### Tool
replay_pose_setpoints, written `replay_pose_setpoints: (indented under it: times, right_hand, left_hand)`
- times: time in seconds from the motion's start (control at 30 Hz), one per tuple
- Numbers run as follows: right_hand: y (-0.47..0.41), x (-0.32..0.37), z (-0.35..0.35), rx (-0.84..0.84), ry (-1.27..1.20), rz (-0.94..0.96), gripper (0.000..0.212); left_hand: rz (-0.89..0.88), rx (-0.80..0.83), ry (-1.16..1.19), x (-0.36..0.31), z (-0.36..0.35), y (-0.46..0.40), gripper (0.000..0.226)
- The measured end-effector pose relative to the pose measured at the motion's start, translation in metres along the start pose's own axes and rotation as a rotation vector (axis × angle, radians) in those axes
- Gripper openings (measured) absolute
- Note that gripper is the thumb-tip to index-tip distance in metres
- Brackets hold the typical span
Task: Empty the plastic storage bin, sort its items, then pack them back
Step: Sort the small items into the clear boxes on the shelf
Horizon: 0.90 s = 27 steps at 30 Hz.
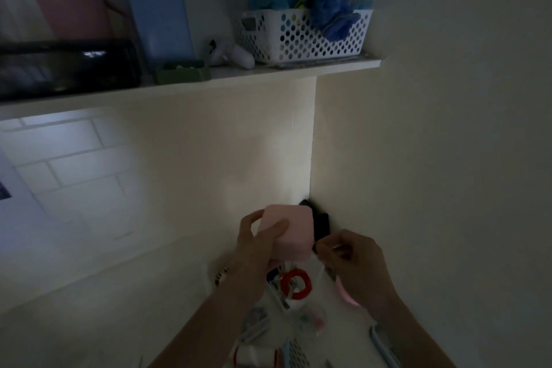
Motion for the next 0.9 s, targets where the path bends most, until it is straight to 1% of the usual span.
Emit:
replay_pose_setpoints:
  times: [0.07, 0.13, 0.2, 0.23, 0.3, 0.33, 0.37, 0.4, 0.43, 0.47, 0.5, 0.53, 0.6, 0.63, 0.7, 0.8, 0.83, 0.87, 0.9]
  right_hand:
    - [0.007, 0.002, -0.009, -0.002, 0.007, 0.013, 0.006]
    - [0.012, 0.0, -0.013, -0.009, 0.016, 0.015, 0.005]
    - [0.013, -0.006, -0.011, -0.001, 0.0, 0.008, 0.005]
    - [0.014, -0.009, -0.009, 0.003, -0.014, 0.008, 0.005]
    - [0.018, -0.017, -0.007, 0.019, -0.037, -0.002, 0.005]
    - [0.021, -0.024, -0.007, 0.036, -0.033, -0.012, 0.005]
    - [0.024, -0.034, -0.008, 0.048, -0.023, -0.04, 0.007]
    - [0.027, -0.045, -0.006, 0.034, -0.04, -0.094, 0.011]
    - [0.032, -0.061, -0.003, -0.003, -0.096, -0.189, 0.017]
    - [0.038, -0.078, 0.001, -0.065, -0.214, -0.315, 0.025]
    - [0.045, -0.095, 0.005, -0.136, -0.348, -0.465, 0.033]
    - [0.054, -0.112, 0.007, -0.178, -0.473, -0.619, 0.037]
    - [0.076, -0.14, 0.006, -0.167, -0.628, -0.844, 0.031]
    - [0.086, -0.15, 0.006, -0.154, -0.682, -0.906, 0.027]
    - [0.102, -0.17, 0.003, -0.178, -0.814, -0.965, 0.018]
    - [0.123, -0.211, -0.005, -0.323, -0.908, -1.117, 0.007]
    - [0.131, -0.227, -0.01, -0.363, -0.943, -1.162, 0.009]
    - [0.137, -0.243, -0.014, -0.393, -0.931, -1.185, 0.016]
    - [0.14, -0.259, -0.022, -0.387, -0.953, -1.182, 0.03]
  left_hand:
    - [-0.03, -0.053, 0.051, 0.001, -0.006, 0.001, 0.058]
    - [-0.044, -0.095, 0.043, 0.005, -0.011, 0.0, 0.069]
    - [-0.036, -0.11, 0.021, 0.011, -0.016, 0.001, 0.072]
    - [-0.034, -0.116, 0.004, 0.016, -0.018, 0.0, 0.066]
    - [-0.017, -0.127, -0.029, 0.029, -0.022, 0.001, 0.044]
    - [-0.002, -0.115, -0.022, 0.036, -0.024, 0.001, 0.039]
    - [0.024, -0.098, -0.014, 0.044, -0.026, 0.001, 0.042]
    - [0.063, -0.074, -0.017, 0.053, -0.026, 0.002, 0.051]
    - [0.107, -0.04, -0.023, 0.065, -0.027, 0.002, 0.057]
    - [0.15, 0.01, -0.02, 0.077, -0.028, 0.003, 0.056]
    - [0.186, 0.068, -0.02, 0.089, -0.031, 0.006, 0.049]
    - [0.232, 0.111, -0.05, 0.104, -0.032, 0.009, 0.046]
    - [0.304, 0.155, -0.121, 0.135, -0.034, 0.017, 0.047]
    - [0.33, 0.165, -0.131, 0.15, -0.035, 0.02, 0.047]
    - [0.361, 0.163, -0.181, 0.177, -0.037, 0.022, 0.045]
    - [0.388, 0.105, -0.387, 0.211, -0.036, 0.017, 0.034]
    - [0.398, 0.077, -0.456, 0.221, -0.033, 0.016, 0.032]
    - [0.42, 0.057, -0.521, 0.228, -0.029, 0.015, 0.028]
    - [0.422, 0.043, -0.571, 0.234, -0.025, 0.014, 0.023]
Point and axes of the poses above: each hand's wrist, its own y-axis away from the middle knuckle, its own z-axis out of the back of the hand, x = y × z, the point moved 4 cm from there along -y, towards the middle knuckle, and after that the axes turned 6 degrees about -y, right-handed, at the moved point
